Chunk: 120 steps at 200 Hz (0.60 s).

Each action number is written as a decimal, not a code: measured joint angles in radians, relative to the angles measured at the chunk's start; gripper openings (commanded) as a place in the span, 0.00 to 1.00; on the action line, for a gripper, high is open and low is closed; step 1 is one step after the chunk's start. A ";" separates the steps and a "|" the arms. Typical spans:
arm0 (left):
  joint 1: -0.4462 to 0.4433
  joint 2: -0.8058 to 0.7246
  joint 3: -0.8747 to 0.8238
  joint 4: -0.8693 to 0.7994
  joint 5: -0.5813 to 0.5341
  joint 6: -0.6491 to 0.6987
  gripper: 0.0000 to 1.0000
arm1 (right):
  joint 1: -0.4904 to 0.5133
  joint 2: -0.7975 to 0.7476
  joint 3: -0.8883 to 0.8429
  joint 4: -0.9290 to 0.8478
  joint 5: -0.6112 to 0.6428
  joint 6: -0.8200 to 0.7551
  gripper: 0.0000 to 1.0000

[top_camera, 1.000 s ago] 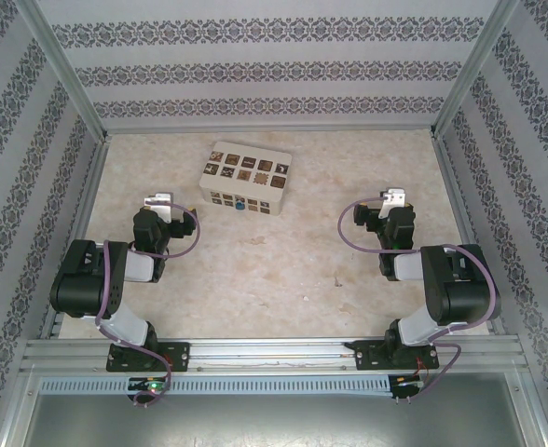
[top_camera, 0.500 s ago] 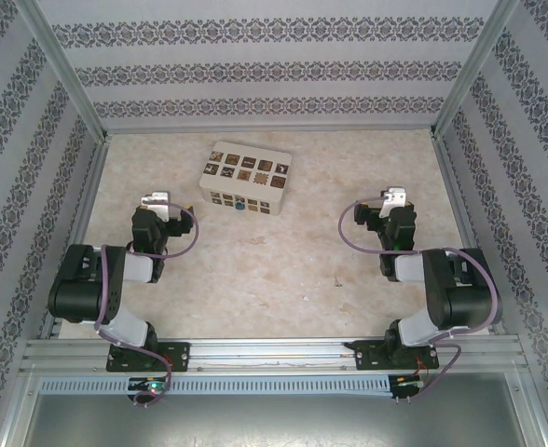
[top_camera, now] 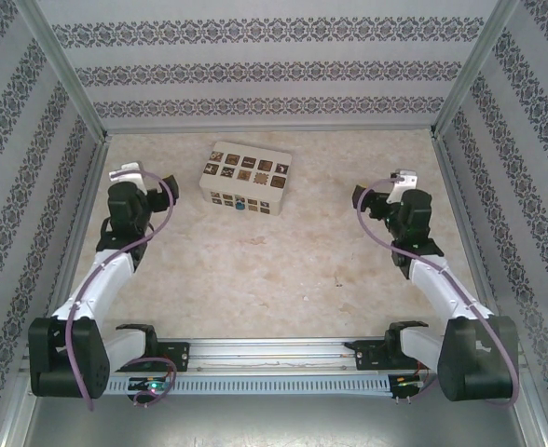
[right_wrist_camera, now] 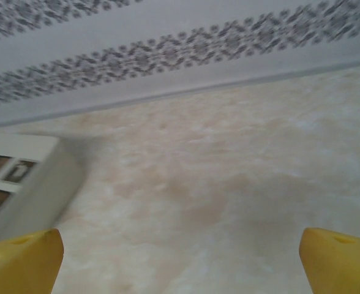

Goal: Unlock a padlock with a key

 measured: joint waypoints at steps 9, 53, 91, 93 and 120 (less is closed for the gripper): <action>0.003 0.019 0.033 -0.044 0.033 -0.028 0.99 | 0.005 0.008 0.023 -0.029 -0.042 0.059 0.98; 0.010 0.256 0.190 -0.101 0.269 -0.168 0.99 | 0.115 0.196 0.119 -0.058 -0.195 0.330 0.98; 0.010 0.449 0.281 -0.107 0.401 -0.240 0.99 | 0.244 0.430 0.270 -0.067 -0.243 0.435 0.98; 0.010 0.460 0.288 -0.107 0.407 -0.243 0.99 | 0.250 0.443 0.279 -0.067 -0.243 0.438 0.98; 0.010 0.575 0.389 -0.109 0.479 -0.267 0.99 | 0.302 0.588 0.390 -0.065 -0.251 0.471 0.99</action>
